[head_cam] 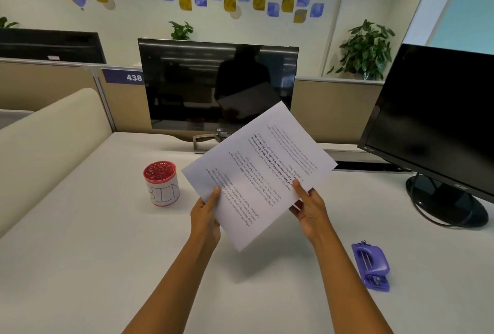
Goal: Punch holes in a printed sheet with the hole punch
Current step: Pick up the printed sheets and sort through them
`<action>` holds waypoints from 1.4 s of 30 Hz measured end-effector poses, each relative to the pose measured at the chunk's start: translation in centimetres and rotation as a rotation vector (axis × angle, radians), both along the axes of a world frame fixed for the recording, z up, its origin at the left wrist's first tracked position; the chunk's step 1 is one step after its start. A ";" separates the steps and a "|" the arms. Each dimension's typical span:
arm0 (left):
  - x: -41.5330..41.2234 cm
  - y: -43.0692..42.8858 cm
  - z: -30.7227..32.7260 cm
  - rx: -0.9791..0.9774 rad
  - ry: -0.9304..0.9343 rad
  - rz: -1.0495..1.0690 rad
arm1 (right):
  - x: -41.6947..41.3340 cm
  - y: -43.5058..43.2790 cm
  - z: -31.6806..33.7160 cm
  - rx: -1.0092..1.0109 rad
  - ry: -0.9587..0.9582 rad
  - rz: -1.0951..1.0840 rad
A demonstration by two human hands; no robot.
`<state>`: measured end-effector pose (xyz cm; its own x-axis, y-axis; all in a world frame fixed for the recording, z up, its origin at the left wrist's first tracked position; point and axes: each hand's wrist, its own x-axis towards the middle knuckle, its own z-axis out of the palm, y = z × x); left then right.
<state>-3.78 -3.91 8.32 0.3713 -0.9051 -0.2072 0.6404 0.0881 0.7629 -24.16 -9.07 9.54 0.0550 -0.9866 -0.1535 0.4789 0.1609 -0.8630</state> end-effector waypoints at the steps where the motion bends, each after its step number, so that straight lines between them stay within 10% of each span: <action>1: -0.4 0.1 0.0 0.000 0.012 0.005 | 0.6 0.2 0.0 -0.010 -0.014 0.008; 12: 0.8 0.0 0.1 0.065 0.023 -0.018 | 0.3 -0.1 1.4 -0.188 0.087 0.048; 20: 4.6 -0.9 1.2 0.057 -0.478 -0.357 | -3.0 -1.0 3.4 -0.232 0.366 0.167; 42: -0.2 -2.0 2.0 -0.113 -0.649 -0.020 | 0.1 0.2 1.5 -0.355 0.503 -0.064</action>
